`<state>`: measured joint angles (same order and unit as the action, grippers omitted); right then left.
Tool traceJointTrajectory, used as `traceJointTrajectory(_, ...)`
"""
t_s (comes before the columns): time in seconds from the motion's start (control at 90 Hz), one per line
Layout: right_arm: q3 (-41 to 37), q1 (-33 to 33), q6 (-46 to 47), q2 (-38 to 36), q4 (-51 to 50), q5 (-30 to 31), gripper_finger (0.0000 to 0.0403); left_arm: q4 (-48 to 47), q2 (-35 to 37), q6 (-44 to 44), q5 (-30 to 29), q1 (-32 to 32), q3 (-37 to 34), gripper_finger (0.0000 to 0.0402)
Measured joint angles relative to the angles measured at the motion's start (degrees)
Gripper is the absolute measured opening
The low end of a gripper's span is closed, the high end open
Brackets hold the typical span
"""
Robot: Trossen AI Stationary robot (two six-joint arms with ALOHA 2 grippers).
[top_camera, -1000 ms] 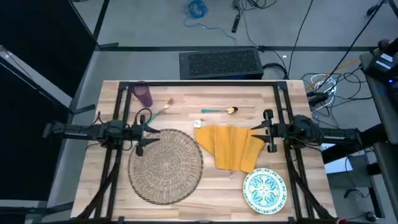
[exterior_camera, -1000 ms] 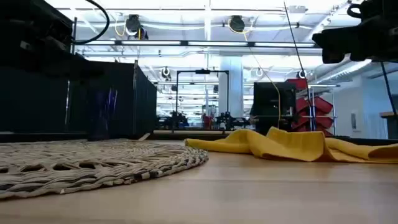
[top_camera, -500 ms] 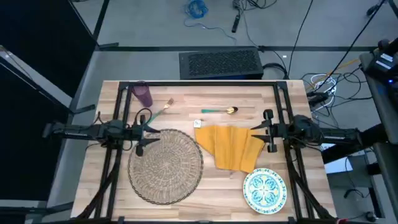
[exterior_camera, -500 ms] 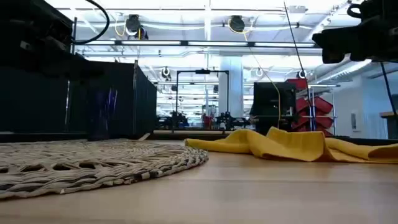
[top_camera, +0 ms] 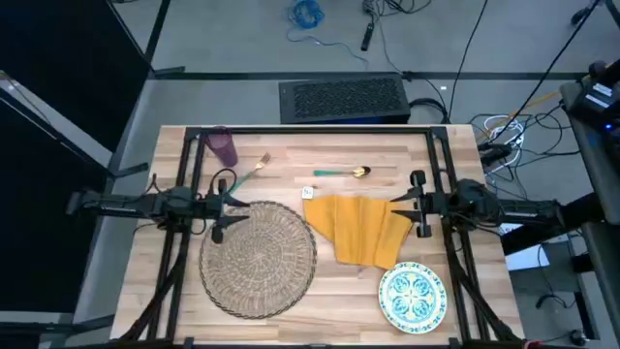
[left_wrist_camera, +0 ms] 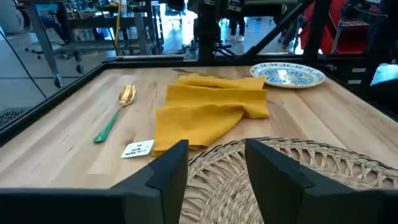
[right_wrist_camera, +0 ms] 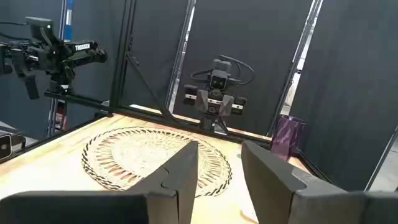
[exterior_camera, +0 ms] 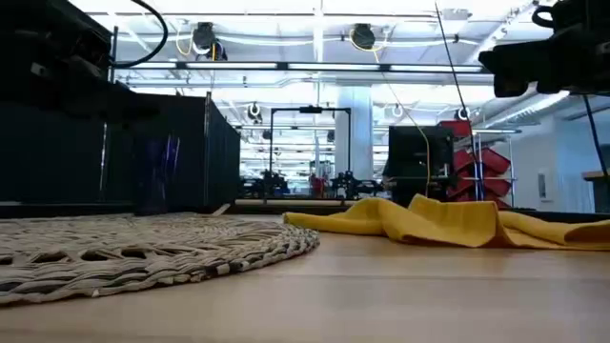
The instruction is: Set table place
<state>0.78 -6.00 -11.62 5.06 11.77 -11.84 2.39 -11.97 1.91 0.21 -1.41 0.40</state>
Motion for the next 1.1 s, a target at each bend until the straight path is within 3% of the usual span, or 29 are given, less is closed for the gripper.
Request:
traceJointTrajectory(0.622,0.0,0.0,0.0,0.0,0.1,0.0,0.011,0.1,0.0,0.2,0.0,0.0,0.0,0.0144)
traceJointTrajectory(0.811,0.0,0.0,0.0,0.0,0.0,0.0,0.011,0.1,0.0,6.0,-2.0,0.0,0.0,0.0144)
traceJointTrajectory(1.1,0.0,0.0,2.4,0.0,0.0,0.0,0.011,0.3,0.0,2.0,-2.3,0.0,0.0,0.0144)
